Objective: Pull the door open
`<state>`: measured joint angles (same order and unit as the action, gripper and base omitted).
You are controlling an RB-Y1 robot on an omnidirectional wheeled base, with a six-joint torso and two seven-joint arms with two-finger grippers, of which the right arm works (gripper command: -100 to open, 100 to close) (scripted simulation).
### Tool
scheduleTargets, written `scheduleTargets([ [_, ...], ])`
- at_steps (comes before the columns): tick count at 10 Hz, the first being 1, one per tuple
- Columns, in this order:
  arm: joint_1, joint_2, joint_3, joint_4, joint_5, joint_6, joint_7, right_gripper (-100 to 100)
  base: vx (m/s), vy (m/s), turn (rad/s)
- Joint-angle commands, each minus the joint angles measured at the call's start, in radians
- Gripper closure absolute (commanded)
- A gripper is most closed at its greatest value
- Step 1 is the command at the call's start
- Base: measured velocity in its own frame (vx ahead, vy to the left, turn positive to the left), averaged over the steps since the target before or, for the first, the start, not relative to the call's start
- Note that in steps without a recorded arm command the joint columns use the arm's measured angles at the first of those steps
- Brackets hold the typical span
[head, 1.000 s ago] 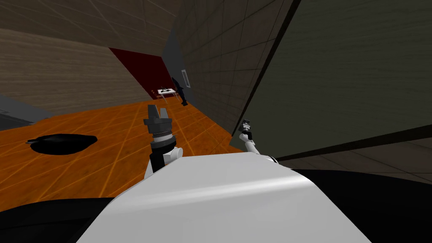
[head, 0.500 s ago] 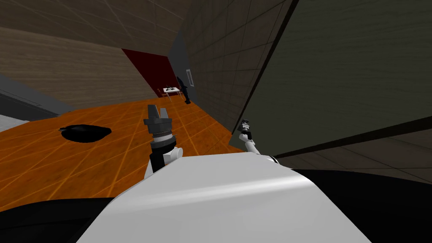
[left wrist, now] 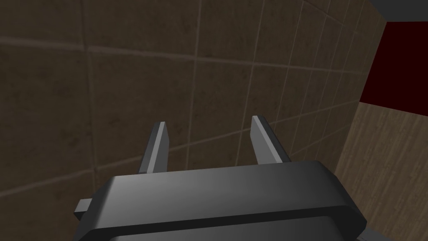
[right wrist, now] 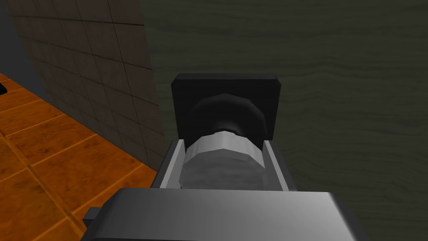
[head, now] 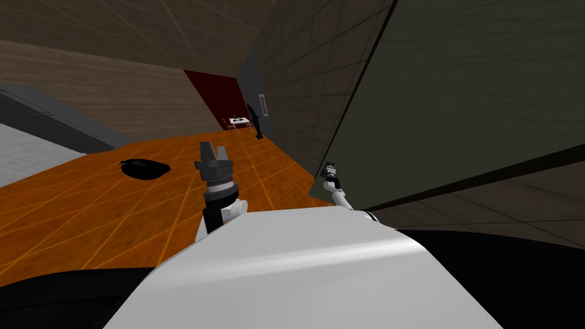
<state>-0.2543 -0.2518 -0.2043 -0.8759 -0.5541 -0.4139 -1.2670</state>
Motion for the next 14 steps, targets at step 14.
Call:
scheduleTargets([
  [14, 0.063, -0.061, 0.145, -0.082, 0.028, 0.019, -0.122, 100, -0.171, -0.031, 0.075],
])
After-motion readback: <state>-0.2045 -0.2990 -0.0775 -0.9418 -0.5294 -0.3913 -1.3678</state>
